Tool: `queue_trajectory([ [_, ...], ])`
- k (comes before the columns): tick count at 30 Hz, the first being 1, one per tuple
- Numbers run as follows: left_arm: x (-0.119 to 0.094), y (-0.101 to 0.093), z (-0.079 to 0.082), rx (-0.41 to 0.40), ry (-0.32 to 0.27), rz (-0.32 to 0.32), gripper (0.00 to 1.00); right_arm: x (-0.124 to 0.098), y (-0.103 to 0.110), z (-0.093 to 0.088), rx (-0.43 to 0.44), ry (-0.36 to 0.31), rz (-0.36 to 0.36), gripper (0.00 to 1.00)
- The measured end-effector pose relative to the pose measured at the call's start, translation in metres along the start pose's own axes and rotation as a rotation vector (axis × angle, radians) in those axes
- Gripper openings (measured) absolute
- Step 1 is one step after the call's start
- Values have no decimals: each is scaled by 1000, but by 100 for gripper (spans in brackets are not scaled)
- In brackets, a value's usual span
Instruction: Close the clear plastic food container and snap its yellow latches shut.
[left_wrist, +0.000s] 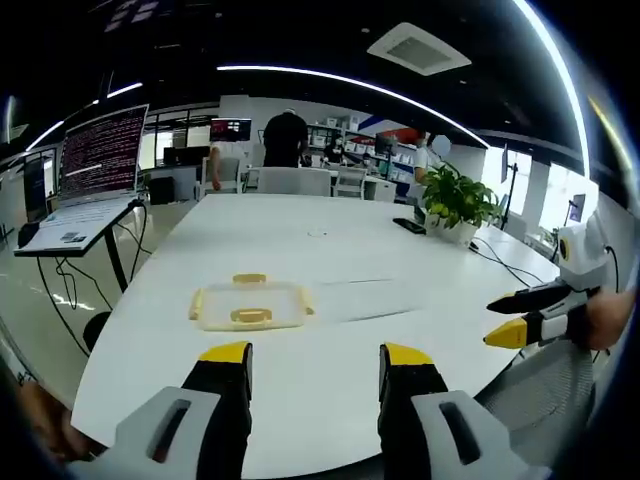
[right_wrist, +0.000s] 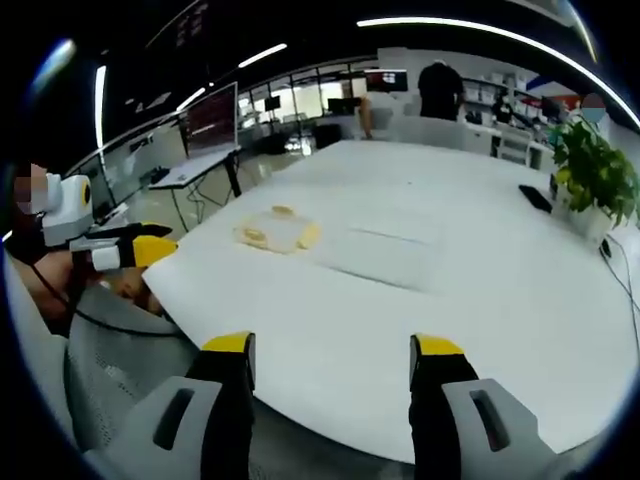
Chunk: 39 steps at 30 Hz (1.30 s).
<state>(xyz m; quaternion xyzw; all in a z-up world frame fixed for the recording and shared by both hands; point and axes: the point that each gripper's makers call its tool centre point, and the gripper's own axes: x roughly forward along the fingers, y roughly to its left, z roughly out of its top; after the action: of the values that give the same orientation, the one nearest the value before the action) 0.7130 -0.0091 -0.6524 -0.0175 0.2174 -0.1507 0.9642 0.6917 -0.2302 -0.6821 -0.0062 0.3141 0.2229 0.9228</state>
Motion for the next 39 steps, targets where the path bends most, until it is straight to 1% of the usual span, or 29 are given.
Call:
queue_trajectory([
  [29,0,0,1,-12,0,2,45,0,0,-2,-5,9,1,59],
  [39,-1,1,1,-22,-7,2,45,-2,0,2,-11,-12,0,59],
])
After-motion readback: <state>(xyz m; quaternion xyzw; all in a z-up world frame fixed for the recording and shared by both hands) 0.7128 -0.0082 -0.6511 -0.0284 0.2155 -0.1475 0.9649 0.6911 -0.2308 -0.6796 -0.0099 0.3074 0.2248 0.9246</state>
